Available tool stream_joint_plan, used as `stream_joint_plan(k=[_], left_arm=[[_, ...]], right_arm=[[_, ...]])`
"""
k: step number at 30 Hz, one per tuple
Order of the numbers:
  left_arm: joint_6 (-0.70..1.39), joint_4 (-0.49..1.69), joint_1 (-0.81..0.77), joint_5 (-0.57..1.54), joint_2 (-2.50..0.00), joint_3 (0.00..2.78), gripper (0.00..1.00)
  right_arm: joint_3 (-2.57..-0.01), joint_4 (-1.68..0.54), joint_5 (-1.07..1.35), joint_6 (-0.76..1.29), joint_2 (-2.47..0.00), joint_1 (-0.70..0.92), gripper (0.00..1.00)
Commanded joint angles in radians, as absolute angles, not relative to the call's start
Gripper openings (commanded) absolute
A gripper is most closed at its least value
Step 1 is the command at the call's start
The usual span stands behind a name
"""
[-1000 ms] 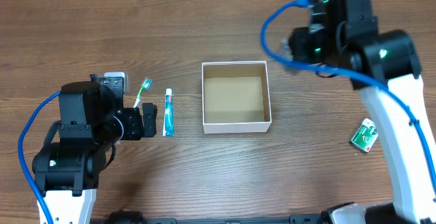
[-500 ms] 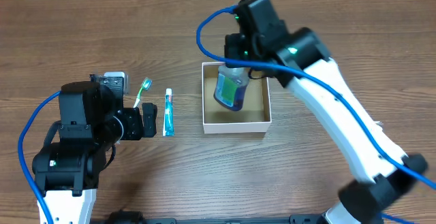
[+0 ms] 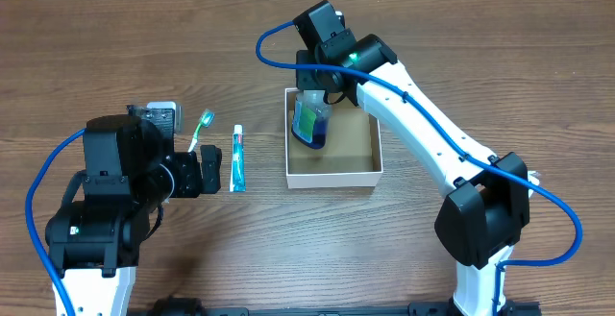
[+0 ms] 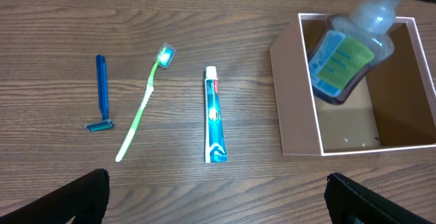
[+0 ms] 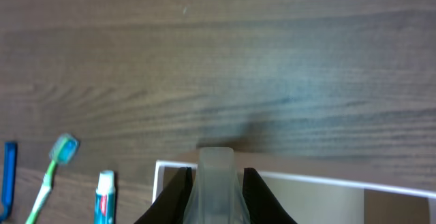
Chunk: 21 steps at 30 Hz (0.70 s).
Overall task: Pack container
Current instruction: 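Carry the soap bottle with the right gripper into the box and release, then move the right gripper to the green Dettol packet and grasp it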
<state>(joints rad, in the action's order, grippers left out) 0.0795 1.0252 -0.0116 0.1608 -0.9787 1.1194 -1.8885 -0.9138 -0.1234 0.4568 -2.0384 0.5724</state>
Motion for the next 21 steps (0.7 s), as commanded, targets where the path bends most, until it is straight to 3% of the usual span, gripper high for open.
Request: stream_joint_plan(k=[1, 2, 4, 5, 9, 21], left_arm=[[0.09, 1.024, -0.014, 0.16, -0.982, 1.145, 1.0], [0.09, 1.024, -0.014, 0.16, -0.982, 1.145, 1.0], [0.091, 1.024, -0.014, 0.16, -0.982, 1.145, 1.0], [0.09, 1.024, -0.014, 0.16, -0.982, 1.145, 1.0], [0.09, 1.024, -0.014, 0.157, -0.982, 1.145, 1.0], [0.09, 1.024, -0.014, 0.153, -0.982, 1.145, 1.0]], right_arm=[[-1.904, -0.881, -0.157, 0.471, -2.025, 0.549, 0.05], [-1.904, -0.887, -0.156, 0.472, -2.025, 0.548, 0.15], [-1.904, -0.901, -0.156, 0.471, -2.025, 0.548, 0.51], [-1.904, -0.91, -0.156, 0.472, -2.025, 0.548, 0.64], [-1.904, -0.944, -0.155, 0.471, -2.025, 0.549, 0.7], [-1.912, -1.039, -0.186, 0.482, -1.96, 0.517, 0.68]])
